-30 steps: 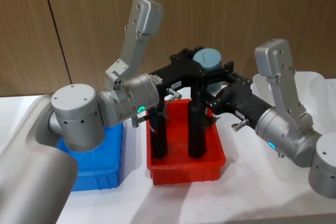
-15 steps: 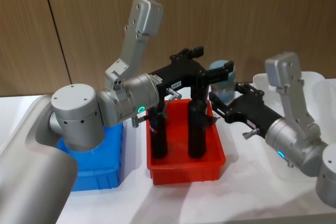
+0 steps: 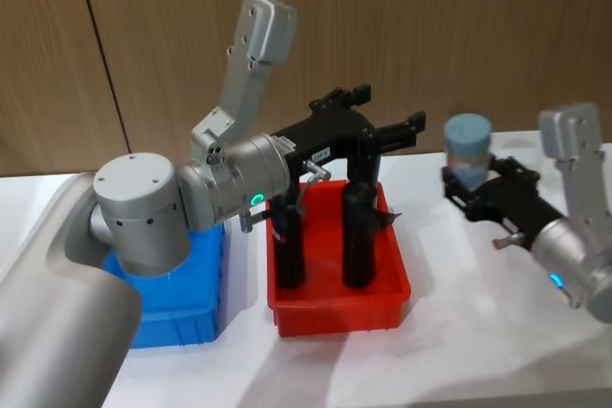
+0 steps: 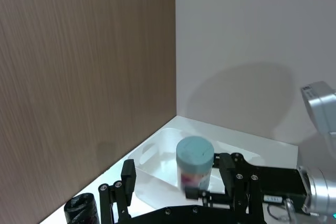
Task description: Pick the cotton swabs from the blue box and place them into the white box.
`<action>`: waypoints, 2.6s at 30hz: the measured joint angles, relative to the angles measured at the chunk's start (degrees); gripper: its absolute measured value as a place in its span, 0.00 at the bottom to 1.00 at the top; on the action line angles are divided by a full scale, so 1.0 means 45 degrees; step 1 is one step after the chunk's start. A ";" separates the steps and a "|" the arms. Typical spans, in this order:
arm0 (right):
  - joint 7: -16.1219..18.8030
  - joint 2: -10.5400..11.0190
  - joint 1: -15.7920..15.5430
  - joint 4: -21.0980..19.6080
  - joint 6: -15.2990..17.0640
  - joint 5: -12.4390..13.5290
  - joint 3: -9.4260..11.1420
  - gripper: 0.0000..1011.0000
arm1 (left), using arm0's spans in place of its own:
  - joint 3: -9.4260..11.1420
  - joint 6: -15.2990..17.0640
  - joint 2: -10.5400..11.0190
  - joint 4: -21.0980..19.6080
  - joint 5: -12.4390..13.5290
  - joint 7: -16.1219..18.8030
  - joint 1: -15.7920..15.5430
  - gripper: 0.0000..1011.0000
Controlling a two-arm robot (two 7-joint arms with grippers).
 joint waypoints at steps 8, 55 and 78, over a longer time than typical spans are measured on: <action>-0.0493 0.0310 0.0359 0.0830 0.0147 0.0122 0.0496 0.64 | 0.0000 0.0001 0.0000 0.0000 0.0000 0.0000 0.0000 0.99; -0.0383 0.0768 0.1346 0.3658 0.0901 0.0584 0.1362 0.99 | 0.0027 -0.0095 0.0094 -0.0102 0.0050 0.0197 0.0154 0.99; -0.0900 0.0884 -0.1201 0.0203 -0.0301 0.1067 0.0556 0.99 | 0.0427 -0.1752 0.1627 -0.2031 0.1087 0.3706 0.2777 0.99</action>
